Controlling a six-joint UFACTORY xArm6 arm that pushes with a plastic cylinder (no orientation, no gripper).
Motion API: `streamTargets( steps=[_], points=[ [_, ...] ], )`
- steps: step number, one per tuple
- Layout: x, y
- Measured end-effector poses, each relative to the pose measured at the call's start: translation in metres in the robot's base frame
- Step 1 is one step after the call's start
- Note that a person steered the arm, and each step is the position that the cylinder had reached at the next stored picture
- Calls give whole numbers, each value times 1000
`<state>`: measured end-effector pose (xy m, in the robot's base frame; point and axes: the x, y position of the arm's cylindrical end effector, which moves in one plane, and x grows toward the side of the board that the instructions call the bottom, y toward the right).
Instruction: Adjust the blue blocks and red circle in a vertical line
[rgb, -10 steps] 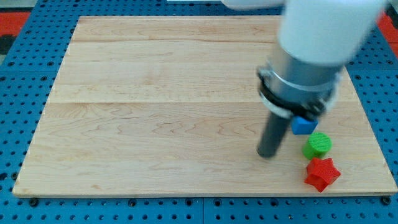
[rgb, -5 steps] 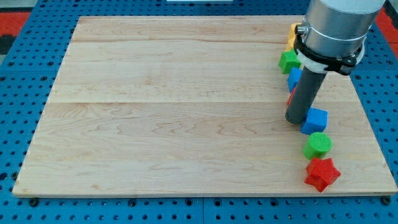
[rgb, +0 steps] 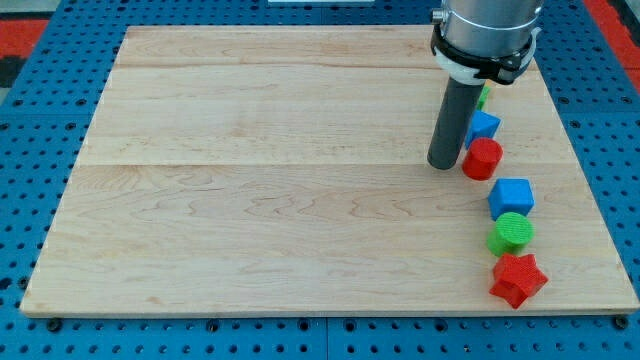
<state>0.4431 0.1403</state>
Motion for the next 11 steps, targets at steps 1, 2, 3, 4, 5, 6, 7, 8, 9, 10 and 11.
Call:
streamTargets(
  steps=[1,2,3,4,5,6,7,8,9,10,11],
  points=[
    [0,28],
    [0,29],
    [-8,-15],
    [-33,-40],
    [-52,-16],
    [-57,28],
    [-57,32],
    [-50,31],
    [-42,49],
    [-45,31],
    [-69,-30]
  ],
)
